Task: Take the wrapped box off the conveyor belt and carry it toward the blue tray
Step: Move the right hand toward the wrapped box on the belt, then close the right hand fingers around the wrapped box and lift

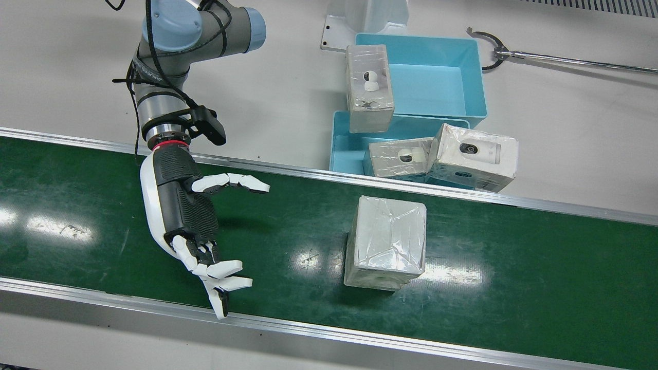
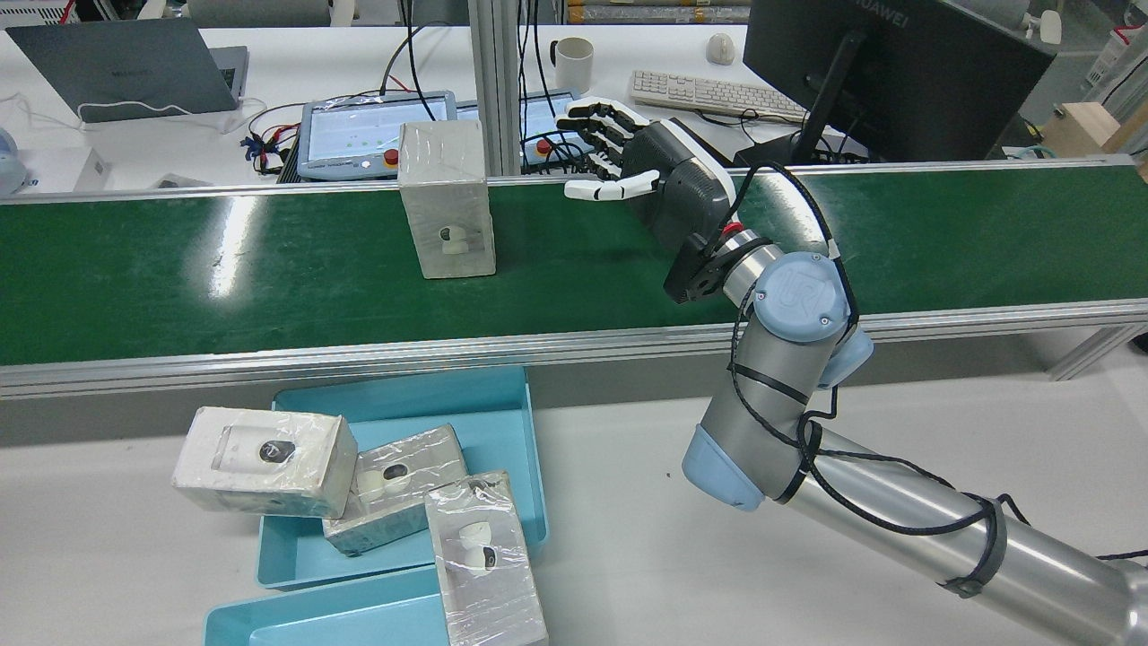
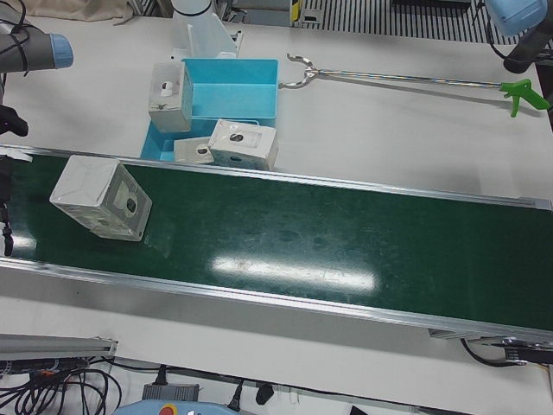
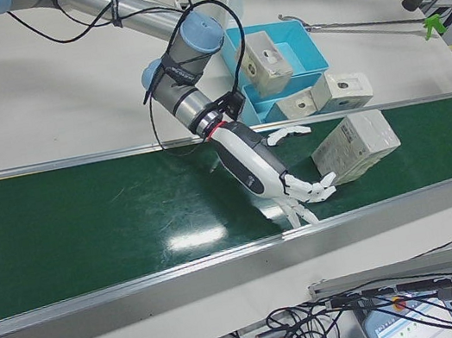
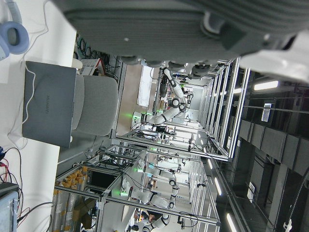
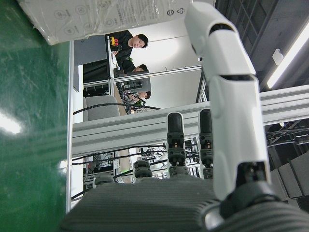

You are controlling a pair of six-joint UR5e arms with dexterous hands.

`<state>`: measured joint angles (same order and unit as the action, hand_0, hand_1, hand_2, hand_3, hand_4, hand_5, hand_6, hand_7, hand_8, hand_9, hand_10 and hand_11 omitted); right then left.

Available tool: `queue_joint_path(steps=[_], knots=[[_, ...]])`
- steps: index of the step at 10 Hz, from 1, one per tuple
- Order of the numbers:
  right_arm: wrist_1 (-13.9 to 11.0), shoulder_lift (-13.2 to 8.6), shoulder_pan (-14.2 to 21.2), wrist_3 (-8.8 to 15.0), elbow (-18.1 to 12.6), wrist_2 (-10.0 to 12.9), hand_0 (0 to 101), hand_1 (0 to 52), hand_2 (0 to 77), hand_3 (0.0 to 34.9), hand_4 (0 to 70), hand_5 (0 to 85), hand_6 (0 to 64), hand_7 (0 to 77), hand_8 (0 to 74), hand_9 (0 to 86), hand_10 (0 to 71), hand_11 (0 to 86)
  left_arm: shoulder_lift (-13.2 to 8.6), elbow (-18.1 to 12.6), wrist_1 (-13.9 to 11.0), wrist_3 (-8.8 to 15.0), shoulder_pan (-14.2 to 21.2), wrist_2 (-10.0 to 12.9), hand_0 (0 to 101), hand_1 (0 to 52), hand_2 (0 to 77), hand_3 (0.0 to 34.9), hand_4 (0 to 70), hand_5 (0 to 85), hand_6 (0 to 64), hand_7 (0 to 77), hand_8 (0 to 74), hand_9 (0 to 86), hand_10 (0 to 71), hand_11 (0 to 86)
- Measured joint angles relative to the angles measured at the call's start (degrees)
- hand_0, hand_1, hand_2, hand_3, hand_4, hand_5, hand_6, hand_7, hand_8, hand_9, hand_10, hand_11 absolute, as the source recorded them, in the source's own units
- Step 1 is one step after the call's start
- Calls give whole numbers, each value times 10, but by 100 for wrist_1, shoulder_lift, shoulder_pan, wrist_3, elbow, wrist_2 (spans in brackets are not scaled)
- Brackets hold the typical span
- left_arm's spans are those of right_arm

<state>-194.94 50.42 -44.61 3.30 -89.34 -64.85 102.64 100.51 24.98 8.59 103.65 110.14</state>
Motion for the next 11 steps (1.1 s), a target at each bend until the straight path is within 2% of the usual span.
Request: queue_joint_path(steps=[1,2,4,8,9,11], knots=[[-3,-77,6,62,68,-1,523,202,207,179,153,355,65,284,5,76,0,11,0,0,0,0,0,0,0,0,5,0,0,11,0,0,0,0,0,0],[-5,-136,26,102,120,-1,526,202,185,195,109,355,65,284,5,76,0,11,0,0,0,0,0,0,0,0,5,0,0,11,0,0,0,0,0,0],[-8,-195,90,135,160,-4,526,202,185,207,125,355,65,284,5,65,0,11,0,0,0,0,0,0,0,0,5,0,0,11,0,0,0,0,0,0],[-56,-184,157,144,135,-53,526,196,185,213,125,355,55,284,5,60,0,16,0,0,0,0,0,0,0,0,5,0,0,11,0,0,0,0,0,0],[-81,-173,163,144,126,-62,526,196,175,237,115,355,33,267,5,60,0,11,0,0,0,0,0,0,0,0,5,0,0,11,0,5,0,0,0,0],[-107,-167,172,144,126,-69,527,196,158,237,104,355,33,267,5,60,0,16,0,0,0,0,0,0,0,0,11,0,0,11,0,5,0,0,5,0]])
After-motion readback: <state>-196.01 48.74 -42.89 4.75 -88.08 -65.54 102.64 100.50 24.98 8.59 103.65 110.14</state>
